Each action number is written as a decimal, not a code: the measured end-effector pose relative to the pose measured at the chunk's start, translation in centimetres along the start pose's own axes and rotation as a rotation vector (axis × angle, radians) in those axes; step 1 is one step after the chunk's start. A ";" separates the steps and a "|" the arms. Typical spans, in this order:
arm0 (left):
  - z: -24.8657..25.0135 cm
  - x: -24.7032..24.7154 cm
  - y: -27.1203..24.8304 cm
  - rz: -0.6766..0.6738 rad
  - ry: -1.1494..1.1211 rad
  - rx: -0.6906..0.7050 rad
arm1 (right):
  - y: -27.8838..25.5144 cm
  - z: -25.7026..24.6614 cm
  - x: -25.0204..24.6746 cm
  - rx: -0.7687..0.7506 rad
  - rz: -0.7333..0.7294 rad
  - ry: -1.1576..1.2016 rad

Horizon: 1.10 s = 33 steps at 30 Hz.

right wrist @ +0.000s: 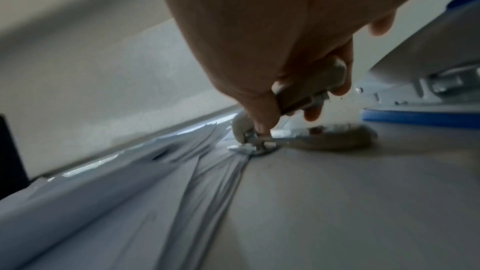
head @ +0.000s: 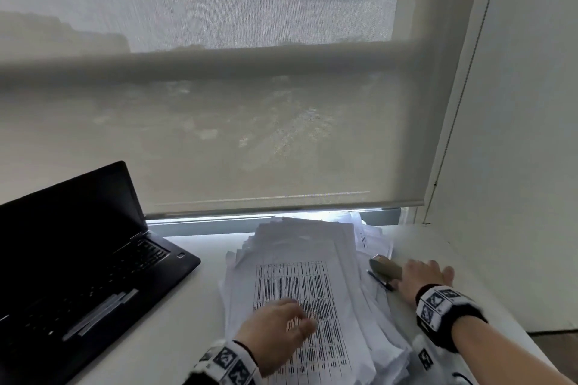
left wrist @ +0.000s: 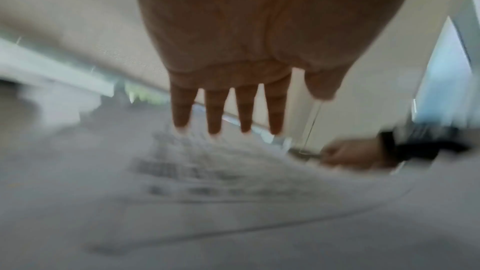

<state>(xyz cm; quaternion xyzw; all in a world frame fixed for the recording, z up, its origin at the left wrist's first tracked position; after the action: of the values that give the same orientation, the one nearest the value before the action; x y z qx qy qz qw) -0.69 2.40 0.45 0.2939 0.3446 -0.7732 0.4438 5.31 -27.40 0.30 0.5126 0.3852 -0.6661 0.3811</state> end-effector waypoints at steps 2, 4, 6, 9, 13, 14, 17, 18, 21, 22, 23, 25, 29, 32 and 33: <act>-1.1 0.4 0.1 -0.041 0.282 -0.065 | -0.4 0.1 0.0 0.020 0.041 0.121; -1.8 1.5 -0.8 -0.153 0.381 -0.080 | -1.0 0.4 -0.4 0.007 0.109 0.336; -1.8 2.2 -2.0 -0.221 0.428 -0.074 | -2.4 0.5 -1.7 -0.081 0.183 0.674; -0.8 2.2 -4.5 -0.261 0.462 -0.030 | -5.7 0.8 -4.9 -0.245 0.271 1.010; 0.2 0.7 -5.4 -0.099 0.385 0.031 | -9.7 0.1 -8.7 -0.470 0.089 1.691; 0.0 0.4 -5.0 -0.056 0.387 0.011 | -10.0 -0.4 -9.2 -0.506 -0.018 1.766; -1.2 0.6 -3.5 -0.055 0.376 -0.118 | -11.2 -3.5 -10.2 -0.593 -0.199 1.406; -1.6 1.1 -3.0 -0.088 0.371 -0.145 | -11.6 -5.0 -9.9 -0.630 -0.172 1.110; -2.0 2.4 -2.2 -0.178 0.380 -0.154 | -11.0 -9.3 -6.8 -0.629 -0.128 0.463; -2.0 2.5 -2.1 -0.181 0.383 -0.149 | -10.5 -10.5 -5.3 -0.601 -0.178 0.352; -2.1 2.7 -2.0 -0.176 0.386 -0.144 | -10.2 -11.6 -4.4 -0.583 -0.193 0.248; -2.4 2.9 -1.9 -0.175 0.400 -0.146 | -9.9 -13.3 -3.3 -0.583 -0.188 0.092; -3.5 3.4 -1.3 -0.172 0.375 -0.172 | -8.6 -15.4 -2.4 -0.548 -0.138 0.102; -4.0 3.6 -0.9 -0.188 0.320 -0.168 | -7.5 -16.6 -2.3 -0.515 -0.117 0.114; -4.1 3.7 -0.8 -0.190 0.311 -0.159 | -7.1 -16.8 -2.2 -0.506 -0.110 0.122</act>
<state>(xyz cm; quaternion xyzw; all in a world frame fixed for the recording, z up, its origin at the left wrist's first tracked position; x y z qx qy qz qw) -2.41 4.14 -4.56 0.3399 0.4952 -0.7274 0.3319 5.82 -8.99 0.37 0.4184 0.5891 -0.5360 0.4366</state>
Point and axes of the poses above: each hand's wrist, its own y-axis towards the middle knuckle, its own x-axis out of the palm, z = x × y, the point moved 5 cm from there along y, towards the middle knuckle, and after that the axes turned 8 degrees about -y, right-handed, at the moved point
